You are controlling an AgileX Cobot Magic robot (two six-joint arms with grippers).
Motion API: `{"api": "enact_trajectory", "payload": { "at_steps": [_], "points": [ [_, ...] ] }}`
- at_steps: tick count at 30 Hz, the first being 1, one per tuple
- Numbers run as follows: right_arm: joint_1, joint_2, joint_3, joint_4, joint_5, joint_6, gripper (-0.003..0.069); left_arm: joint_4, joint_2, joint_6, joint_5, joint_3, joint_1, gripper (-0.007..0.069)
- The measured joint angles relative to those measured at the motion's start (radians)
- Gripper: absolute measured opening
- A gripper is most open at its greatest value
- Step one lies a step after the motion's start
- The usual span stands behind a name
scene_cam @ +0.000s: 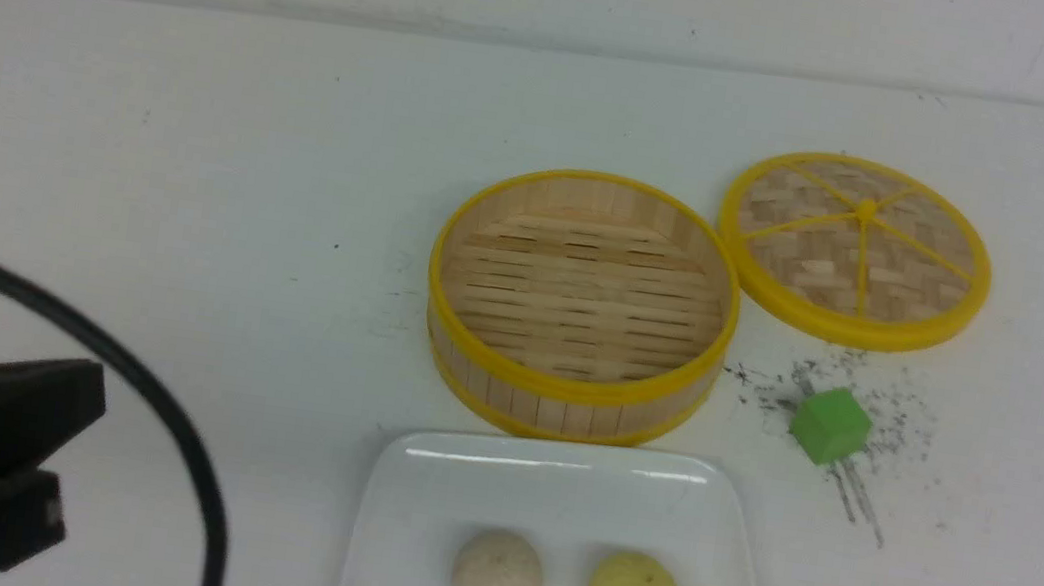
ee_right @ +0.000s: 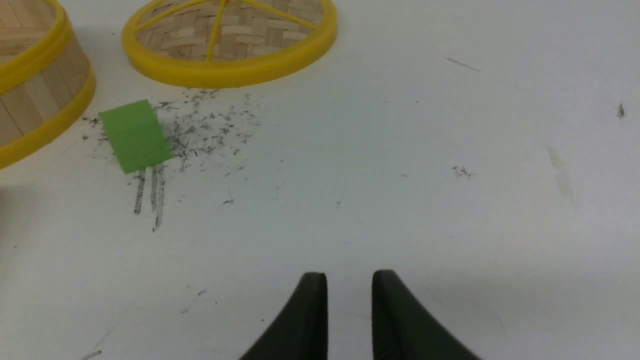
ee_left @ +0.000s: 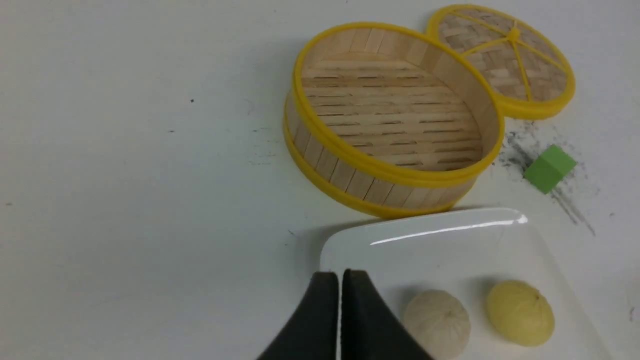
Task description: Put the steamed buns into the plate on the white tablecloth.
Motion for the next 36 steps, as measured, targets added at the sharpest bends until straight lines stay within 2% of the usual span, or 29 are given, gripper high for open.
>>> {"api": "enact_trajectory", "payload": {
  "at_steps": [4, 7, 8, 9, 10, 12, 17, 20, 25, 29, 32, 36],
  "points": [
    [0.0, 0.0, 0.0, 0.0, 0.0, 0.0, 0.0171, -0.082, -0.13, 0.093, -0.078, 0.115, 0.171, 0.0039],
    [0.0, 0.0, 0.0, 0.0, 0.0, 0.0, 0.0176, -0.238, -0.245, 0.323, -0.097, 0.24, 0.333, 0.0045],
    [0.0, 0.0, 0.0, 0.0, 0.0, 0.0, 0.0176, -0.248, -0.245, 0.339, -0.098, 0.24, 0.343, 0.0045],
    [0.0, 0.0, 0.0, 0.0, 0.0, 0.0, 0.0181, -0.324, -0.301, 0.464, -0.113, 0.301, 0.423, 0.0046],
    [0.0, 0.0, 0.0, 0.0, 0.0, 0.0, 0.0183, -0.361, -0.335, 0.533, -0.128, 0.337, 0.469, 0.0046],
    [0.0, 0.0, 0.0, 0.0, 0.0, 0.0, 0.0185, -0.399, -0.39, 0.615, -0.147, 0.394, 0.539, 0.0048],
    [0.0, 0.0, 0.0, 0.0, 0.0, 0.0, 0.0192, -0.41, -0.487, 0.688, -0.171, 0.492, 0.706, 0.0054],
    [0.0, 0.0, 0.0, 0.0, 0.0, 0.0, 0.0197, -0.407, -0.499, 0.692, -0.19, 0.539, 0.747, 0.0055],
    [0.0, 0.0, 0.0, 0.0, 0.0, 0.0, 0.0204, -0.404, -0.509, 0.693, -0.192, 0.562, 0.753, 0.0055],
    [0.0, 0.0, 0.0, 0.0, 0.0, 0.0, 0.0206, -0.402, -0.509, 0.694, -0.189, 0.562, 0.726, 0.0059],
    [0.0, 0.0, 0.0, 0.0, 0.0, 0.0, 0.0206, -0.395, -0.509, 0.695, -0.189, 0.562, 0.667, 0.0066],
    [0.0, 0.0, 0.0, 0.0, 0.0, 0.0, 0.0208, -0.392, -0.509, 0.695, -0.189, 0.562, 0.653, 0.0071]
  ]
}}
